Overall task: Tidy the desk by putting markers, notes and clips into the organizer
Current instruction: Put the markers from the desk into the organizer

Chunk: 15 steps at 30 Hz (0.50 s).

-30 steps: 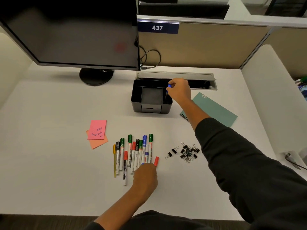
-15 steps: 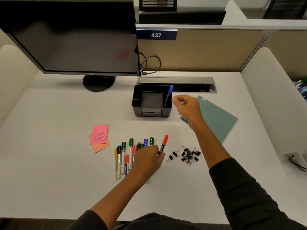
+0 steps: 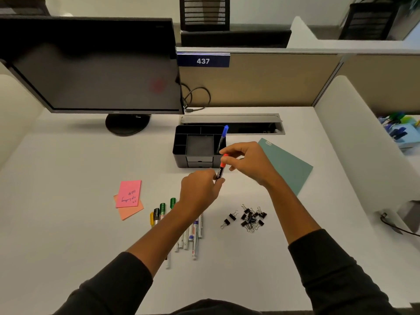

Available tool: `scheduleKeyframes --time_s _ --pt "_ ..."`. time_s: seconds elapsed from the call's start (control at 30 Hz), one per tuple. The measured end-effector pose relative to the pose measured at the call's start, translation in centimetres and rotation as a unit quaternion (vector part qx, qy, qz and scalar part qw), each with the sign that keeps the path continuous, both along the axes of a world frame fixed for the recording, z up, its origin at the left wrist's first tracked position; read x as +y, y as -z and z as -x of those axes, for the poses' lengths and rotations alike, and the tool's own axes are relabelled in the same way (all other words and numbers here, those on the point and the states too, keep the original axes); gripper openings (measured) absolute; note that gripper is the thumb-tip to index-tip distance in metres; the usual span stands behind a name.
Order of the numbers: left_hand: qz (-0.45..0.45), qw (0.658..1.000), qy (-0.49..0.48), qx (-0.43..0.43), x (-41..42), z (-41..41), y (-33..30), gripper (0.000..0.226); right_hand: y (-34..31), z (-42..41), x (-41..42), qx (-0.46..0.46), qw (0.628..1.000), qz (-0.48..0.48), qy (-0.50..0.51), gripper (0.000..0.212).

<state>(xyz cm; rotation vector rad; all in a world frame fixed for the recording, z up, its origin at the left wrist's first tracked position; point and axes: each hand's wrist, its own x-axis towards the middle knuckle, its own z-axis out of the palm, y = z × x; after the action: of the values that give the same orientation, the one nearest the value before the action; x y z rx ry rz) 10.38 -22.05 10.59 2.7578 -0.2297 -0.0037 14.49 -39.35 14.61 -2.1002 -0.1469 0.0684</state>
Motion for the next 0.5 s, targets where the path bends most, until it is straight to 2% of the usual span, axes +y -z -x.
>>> scheduleKeyframes --time_s 0.13,0.3,0.4,0.5 --pt "0.038 0.999 -0.019 0.023 0.4 1.1 0.4 0.047 -0.8 -2.3 -0.3 -0.076 0.995 -0.025 0.060 0.021" --pt "-0.004 0.993 -0.014 0.114 1.6 5.3 4.1 0.037 -0.2 -6.4 -0.4 -0.142 0.974 -0.025 0.173 0.016" --pt "-0.033 0.986 -0.021 0.161 2.0 7.4 6.5 0.037 1.5 -8.3 0.1 -0.136 0.974 0.010 0.178 0.015" --pt "-0.056 0.983 -0.029 0.174 2.1 8.4 7.9 0.038 3.5 -9.4 0.8 -0.119 0.980 0.051 0.153 0.016"
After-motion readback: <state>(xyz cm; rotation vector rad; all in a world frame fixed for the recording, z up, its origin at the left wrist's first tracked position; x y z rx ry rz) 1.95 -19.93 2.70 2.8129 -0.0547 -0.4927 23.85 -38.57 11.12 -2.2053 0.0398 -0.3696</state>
